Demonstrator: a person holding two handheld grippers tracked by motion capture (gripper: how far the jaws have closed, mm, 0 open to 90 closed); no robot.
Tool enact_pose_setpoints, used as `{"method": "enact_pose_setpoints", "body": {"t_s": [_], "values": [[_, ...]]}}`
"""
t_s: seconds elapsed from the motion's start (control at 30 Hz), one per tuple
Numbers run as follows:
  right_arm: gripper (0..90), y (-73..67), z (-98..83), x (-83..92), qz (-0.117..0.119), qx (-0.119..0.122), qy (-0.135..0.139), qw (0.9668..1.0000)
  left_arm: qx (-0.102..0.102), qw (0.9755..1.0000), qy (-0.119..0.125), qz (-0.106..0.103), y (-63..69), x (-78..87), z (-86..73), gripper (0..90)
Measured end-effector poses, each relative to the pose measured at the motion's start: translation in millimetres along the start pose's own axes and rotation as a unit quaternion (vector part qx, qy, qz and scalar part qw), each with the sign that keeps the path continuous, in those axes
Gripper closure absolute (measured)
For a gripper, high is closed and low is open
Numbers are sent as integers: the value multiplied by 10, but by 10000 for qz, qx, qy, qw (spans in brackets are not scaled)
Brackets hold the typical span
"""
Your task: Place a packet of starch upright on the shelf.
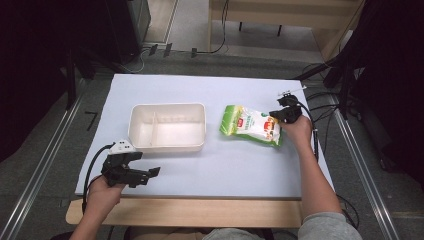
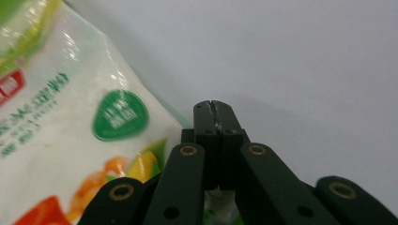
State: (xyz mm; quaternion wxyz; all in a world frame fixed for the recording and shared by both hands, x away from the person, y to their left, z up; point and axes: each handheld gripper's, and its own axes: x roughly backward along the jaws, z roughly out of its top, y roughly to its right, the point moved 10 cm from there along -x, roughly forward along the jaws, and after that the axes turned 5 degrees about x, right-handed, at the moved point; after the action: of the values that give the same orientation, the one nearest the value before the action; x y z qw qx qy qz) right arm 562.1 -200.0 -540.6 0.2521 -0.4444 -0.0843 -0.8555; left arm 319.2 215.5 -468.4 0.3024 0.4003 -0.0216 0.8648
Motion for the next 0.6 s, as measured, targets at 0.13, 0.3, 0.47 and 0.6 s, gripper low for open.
{"method": "enact_pose_setpoints", "body": {"t_s": [0.13, 0.3, 0.47, 0.6], "values": [[900, 12, -64, -10, 80, -126, 39, 9999, -25, 10000, -6, -15, 9, -2, 6, 147], [900, -39, -164, 81, -23, -78, -153, 9998, -4, 10000, 32, -52, 9, 7, 26, 147], [900, -103, -289, 217, 74, -174, -145, 9997, -66, 9999, 38, -102, 34, -14, 54, 146], [900, -194, -433, 339, 12, -128, -137, 9998, -100, 9998, 57, -162, 60, -33, 83, 147]]}}
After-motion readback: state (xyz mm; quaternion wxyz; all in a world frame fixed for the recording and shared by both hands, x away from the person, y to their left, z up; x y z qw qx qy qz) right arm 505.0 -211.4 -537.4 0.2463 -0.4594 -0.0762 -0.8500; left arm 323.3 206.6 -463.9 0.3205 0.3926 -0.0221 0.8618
